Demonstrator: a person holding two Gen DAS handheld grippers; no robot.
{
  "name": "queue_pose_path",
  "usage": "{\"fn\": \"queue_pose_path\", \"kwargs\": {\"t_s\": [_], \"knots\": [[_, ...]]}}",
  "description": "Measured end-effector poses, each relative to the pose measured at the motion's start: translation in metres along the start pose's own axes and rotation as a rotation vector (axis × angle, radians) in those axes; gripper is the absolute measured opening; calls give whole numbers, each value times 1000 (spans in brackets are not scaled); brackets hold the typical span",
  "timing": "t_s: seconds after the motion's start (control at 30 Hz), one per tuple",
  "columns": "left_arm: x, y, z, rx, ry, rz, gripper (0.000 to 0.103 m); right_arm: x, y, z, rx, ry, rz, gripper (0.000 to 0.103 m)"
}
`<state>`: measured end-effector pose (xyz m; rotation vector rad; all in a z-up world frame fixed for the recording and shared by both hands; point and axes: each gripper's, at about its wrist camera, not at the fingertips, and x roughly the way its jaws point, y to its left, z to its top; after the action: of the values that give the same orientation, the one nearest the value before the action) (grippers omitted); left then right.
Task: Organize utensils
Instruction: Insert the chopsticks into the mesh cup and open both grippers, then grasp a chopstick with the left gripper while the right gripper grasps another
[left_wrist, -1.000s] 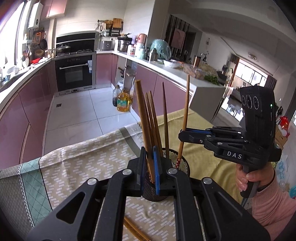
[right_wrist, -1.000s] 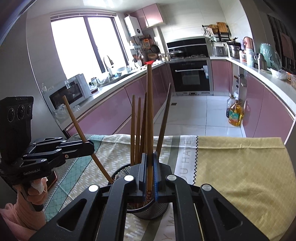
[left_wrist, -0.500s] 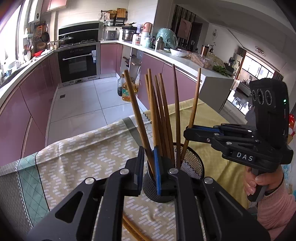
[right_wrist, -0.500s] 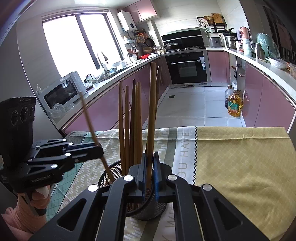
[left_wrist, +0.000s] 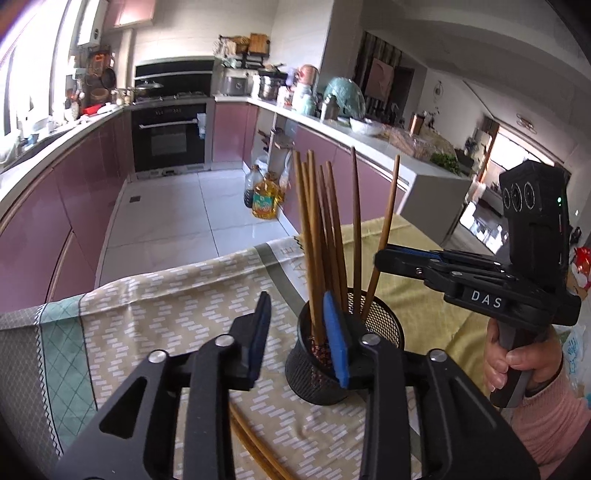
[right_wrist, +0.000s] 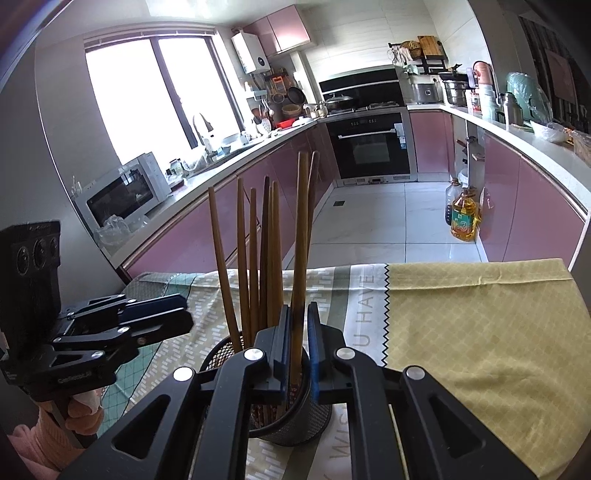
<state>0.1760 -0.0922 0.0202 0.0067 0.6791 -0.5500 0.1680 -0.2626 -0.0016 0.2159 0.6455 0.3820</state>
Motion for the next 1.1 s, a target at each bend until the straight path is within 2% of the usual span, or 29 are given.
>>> {"fn": "queue_pose_path", "kwargs": {"t_s": [0.1,0.13,0.2,0.23,0.33,0.4,0.43,0.47,0.57,0.77,0.93,1.1], "knots": [[-16,6,-5,-17,-39,23,37,-15,3,-4,-10,-31,-1,9],[-22,8,-8,-23,-56,33,42,-22,7,-6,-18,-44,6,13],[-34,10,-15,-23,-81,56,54,-34,13,-10,-36,-65,27,18],[-42,12,-20,-24,-99,77,67,-38,17,-12,-47,-69,40,22],[-63,16,-37,-15,-129,120,72,-52,35,-24,-101,-73,82,24],[-73,18,-48,-15,-137,136,82,-56,49,-36,-135,-50,130,29],[-78,20,-55,-18,-143,158,91,-54,56,-41,-151,-36,146,32],[-83,21,-61,-23,-151,177,96,-52,63,-48,-169,-16,166,34],[-93,31,-80,-60,-149,208,97,-34,83,-69,-201,58,198,39],[-97,48,-113,-126,-110,300,97,27,97,-103,-182,237,184,40],[-92,56,-129,-150,-63,329,97,56,103,-121,-180,310,151,40],[-87,59,-139,-148,-38,333,97,64,113,-128,-197,326,122,39]]}}
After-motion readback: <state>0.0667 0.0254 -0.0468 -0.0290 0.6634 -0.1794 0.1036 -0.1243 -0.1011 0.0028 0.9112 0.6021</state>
